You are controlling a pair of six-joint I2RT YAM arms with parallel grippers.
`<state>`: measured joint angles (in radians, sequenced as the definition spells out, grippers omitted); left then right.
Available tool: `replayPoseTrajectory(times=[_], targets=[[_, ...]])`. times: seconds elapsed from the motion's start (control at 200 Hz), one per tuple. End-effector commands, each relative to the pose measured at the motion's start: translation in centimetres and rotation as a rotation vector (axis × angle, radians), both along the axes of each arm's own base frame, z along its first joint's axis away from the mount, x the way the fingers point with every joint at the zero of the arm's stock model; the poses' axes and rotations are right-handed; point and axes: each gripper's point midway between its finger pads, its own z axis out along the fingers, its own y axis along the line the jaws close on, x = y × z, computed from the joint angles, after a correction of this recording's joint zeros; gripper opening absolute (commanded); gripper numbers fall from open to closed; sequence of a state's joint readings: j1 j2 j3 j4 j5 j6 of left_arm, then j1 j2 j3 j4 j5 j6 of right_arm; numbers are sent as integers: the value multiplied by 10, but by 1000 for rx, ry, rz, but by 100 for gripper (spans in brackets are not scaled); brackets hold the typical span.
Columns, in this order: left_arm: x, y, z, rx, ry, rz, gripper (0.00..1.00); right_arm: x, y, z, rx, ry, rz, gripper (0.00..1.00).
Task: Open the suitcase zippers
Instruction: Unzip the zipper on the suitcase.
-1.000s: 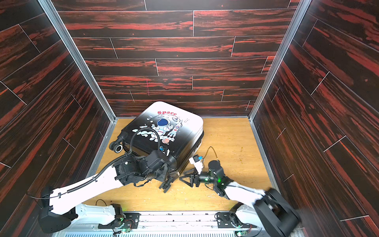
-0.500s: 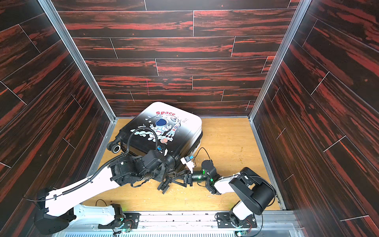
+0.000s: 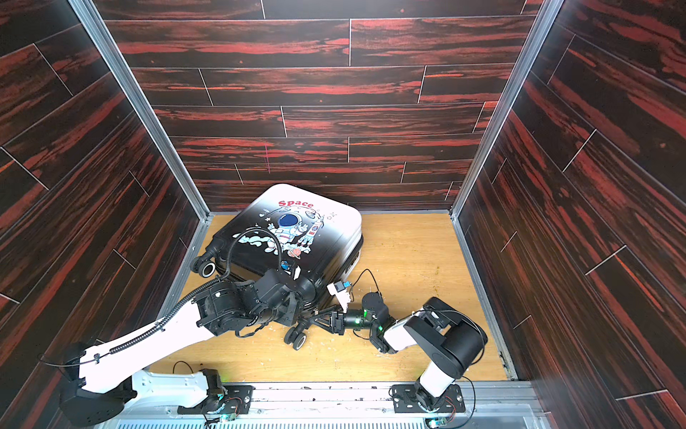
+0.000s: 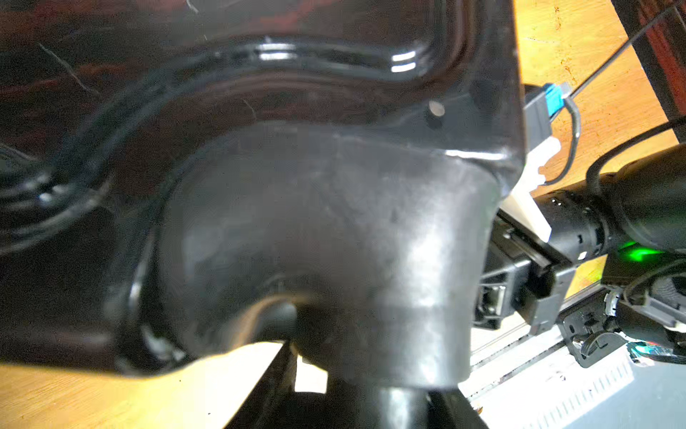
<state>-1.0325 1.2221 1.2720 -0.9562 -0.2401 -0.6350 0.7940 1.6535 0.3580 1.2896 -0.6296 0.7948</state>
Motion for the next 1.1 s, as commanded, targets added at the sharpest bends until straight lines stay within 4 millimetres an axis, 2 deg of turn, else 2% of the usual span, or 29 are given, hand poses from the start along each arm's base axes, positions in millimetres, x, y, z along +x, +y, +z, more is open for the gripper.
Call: replayPoseTrajectory(times=[0.0, 0.25, 0.531, 0.736, 0.862, 1.007, 1.092], targets=[[11, 0, 59, -198, -117, 83, 0, 10, 11, 17, 48, -57, -31, 24], [11, 1, 57, -192, -120, 88, 0, 9, 10, 8, 27, -36, -43, 0], [9, 20, 53, -148, -141, 113, 0, 19, -8, 16, -47, -78, -161, 0], [4, 37, 48, -124, -152, 134, 0, 16, -20, 3, -180, -55, -178, 0], [0, 43, 44, -122, -145, 140, 0, 13, -25, 6, -179, -49, -189, 0], [-6, 51, 34, -108, -125, 146, 0, 26, -35, 9, -212, -52, -270, 0], [-10, 57, 30, -105, -119, 147, 0, 33, -33, 11, -247, -53, -285, 0]])
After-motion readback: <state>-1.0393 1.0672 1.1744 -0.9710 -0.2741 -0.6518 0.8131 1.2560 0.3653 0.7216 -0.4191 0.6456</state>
